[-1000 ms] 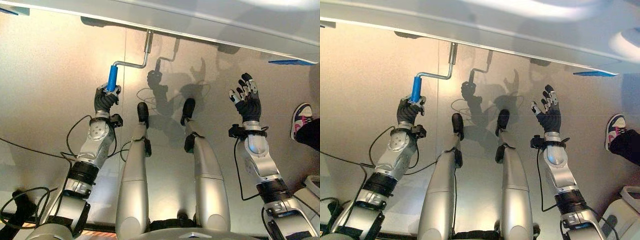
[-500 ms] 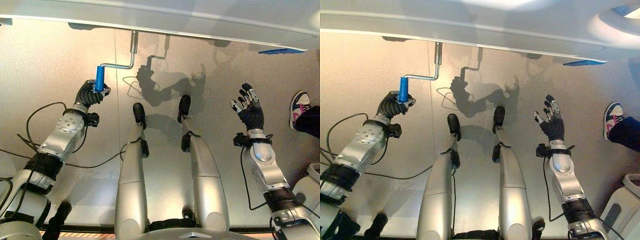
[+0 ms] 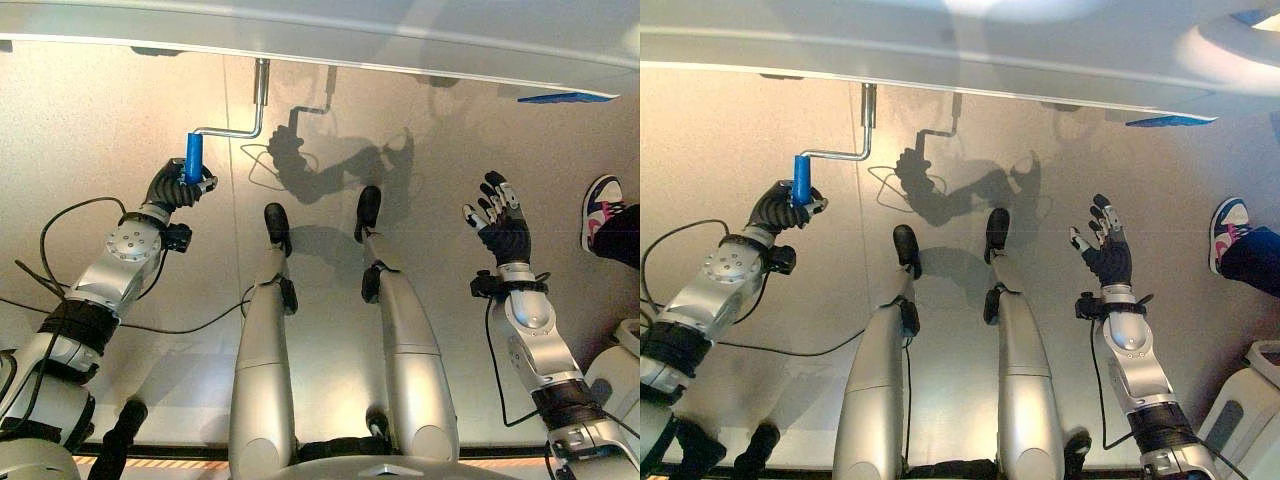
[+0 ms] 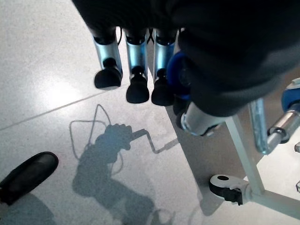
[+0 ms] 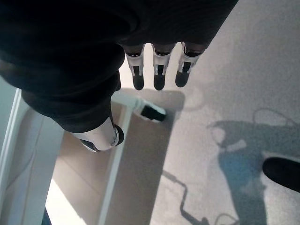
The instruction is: Raise the hospital bed
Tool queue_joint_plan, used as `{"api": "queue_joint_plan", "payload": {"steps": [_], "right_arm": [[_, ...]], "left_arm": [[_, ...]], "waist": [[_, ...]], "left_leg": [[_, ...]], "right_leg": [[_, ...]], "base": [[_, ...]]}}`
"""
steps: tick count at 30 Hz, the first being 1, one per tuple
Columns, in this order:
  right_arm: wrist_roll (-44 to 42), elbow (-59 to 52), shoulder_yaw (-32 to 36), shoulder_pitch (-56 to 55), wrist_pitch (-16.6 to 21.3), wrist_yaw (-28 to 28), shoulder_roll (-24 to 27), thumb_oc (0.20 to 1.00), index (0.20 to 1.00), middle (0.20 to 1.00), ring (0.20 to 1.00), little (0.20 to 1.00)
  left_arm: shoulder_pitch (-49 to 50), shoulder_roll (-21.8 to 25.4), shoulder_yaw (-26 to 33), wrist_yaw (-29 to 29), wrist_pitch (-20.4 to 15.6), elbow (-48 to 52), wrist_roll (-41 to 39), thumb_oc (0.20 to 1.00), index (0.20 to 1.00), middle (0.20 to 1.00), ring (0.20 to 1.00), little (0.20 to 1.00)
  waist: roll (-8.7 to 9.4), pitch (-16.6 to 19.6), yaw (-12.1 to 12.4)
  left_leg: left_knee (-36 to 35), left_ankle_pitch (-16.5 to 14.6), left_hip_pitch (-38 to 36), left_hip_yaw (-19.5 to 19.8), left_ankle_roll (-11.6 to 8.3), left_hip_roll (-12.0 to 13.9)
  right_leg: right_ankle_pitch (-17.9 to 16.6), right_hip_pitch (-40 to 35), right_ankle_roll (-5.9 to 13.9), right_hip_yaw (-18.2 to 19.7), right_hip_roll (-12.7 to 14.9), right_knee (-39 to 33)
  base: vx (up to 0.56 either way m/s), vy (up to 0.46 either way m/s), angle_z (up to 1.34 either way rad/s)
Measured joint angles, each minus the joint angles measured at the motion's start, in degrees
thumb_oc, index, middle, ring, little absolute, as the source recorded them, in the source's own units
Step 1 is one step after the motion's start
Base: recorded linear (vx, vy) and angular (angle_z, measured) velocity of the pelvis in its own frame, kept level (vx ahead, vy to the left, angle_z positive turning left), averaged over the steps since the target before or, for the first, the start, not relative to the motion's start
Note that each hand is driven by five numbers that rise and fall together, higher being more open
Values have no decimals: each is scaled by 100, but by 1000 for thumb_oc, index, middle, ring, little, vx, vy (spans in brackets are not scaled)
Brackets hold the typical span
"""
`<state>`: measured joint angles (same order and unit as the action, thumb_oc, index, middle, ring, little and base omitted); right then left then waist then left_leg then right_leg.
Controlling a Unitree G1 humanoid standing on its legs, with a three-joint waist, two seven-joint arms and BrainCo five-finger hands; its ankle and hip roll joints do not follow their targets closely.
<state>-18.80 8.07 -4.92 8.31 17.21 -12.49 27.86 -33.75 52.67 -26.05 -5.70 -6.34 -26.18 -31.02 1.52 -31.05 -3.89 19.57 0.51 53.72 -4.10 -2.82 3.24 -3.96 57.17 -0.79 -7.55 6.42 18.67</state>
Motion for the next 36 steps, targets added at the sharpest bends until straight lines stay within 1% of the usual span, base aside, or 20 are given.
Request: {"api": "queue_joint_plan", "payload": {"steps": [2,5,8,10,13,17,19,21,36], "right_arm": [[0,-11,-14,-45,0,25,-6,1000,1000,1000,1000,1000],[-1,-12,-22,-62,-2,65,-7,1000,1000,1000,1000,1000],[-5,-1,-48,-68,-12,51,-31,1000,1000,1000,1000,1000],[-5,-1,-58,-70,-13,39,-42,1000,1000,1000,1000,1000],[-5,-2,-107,-69,-19,-16,-50,1000,1000,1000,1000,1000],[-4,-5,-257,-70,-20,-32,-51,1000,1000,1000,1000,1000],[-4,-5,-255,-68,-39,-46,-45,1000,1000,1000,1000,1000],[-5,-6,-252,-69,-45,-52,-46,1000,1000,1000,1000,1000],[-5,-15,-252,-83,-60,-7,-33,1000,1000,1000,1000,1000]], "left_arm": [[-2,-9,0,11,0,-11,-51,200,200,200,200,200],[-11,-96,5,16,2,-10,-419,200,200,200,200,200],[-133,-411,20,-17,-2,-148,-932,200,200,200,200,200],[-317,-528,17,-42,-2,-284,-1041,200,200,200,200,200],[-500,-578,-2,-49,37,-416,-1039,200,200,200,200,200],[-537,-575,-37,-58,97,-512,-1028,200,200,200,200,200],[-755,-569,-212,-56,129,-726,-970,200,200,200,200,200],[-857,-568,-227,-57,197,-782,-848,200,200,200,200,200],[-912,-562,-218,2,210,-981,-751,200,200,200,200,200]], "waist": [[2,0,-5],[3,0,-1],[4,0,2],[4,0,-9],[5,1,-38],[6,2,-134],[5,3,-131],[4,3,-144],[4,3,-170]], "left_leg": [[-3,0,0,3,0,-1],[-22,6,1,3,5,-3],[-81,23,-31,-3,27,-14],[-119,34,-75,6,42,-26],[-216,52,-229,1,55,-47],[-358,77,-422,-2,54,-57],[-432,105,-477,-14,49,-60],[-470,106,-527,-26,48,-58],[-475,107,-537,-42,45,-53]], "right_leg": [[-1,-2,-1,-3,0,-2],[-20,-17,12,-8,-1,-48],[-105,-99,21,-16,-1,-205],[-166,-184,34,-37,3,-305],[-181,-332,45,-42,16,-385],[-191,-508,52,-53,15,-494],[-194,-532,54,-52,11,-522],[-194,-569,54,-50,6,-550],[-195,-570,52,-29,-9,-553]], "base": [[0,0,0],[0,0,0],[7,10,0],[0,0,0],[0,0,0],[0,0,0],[0,0,0],[15,1,-1],[0,0,0]]}}
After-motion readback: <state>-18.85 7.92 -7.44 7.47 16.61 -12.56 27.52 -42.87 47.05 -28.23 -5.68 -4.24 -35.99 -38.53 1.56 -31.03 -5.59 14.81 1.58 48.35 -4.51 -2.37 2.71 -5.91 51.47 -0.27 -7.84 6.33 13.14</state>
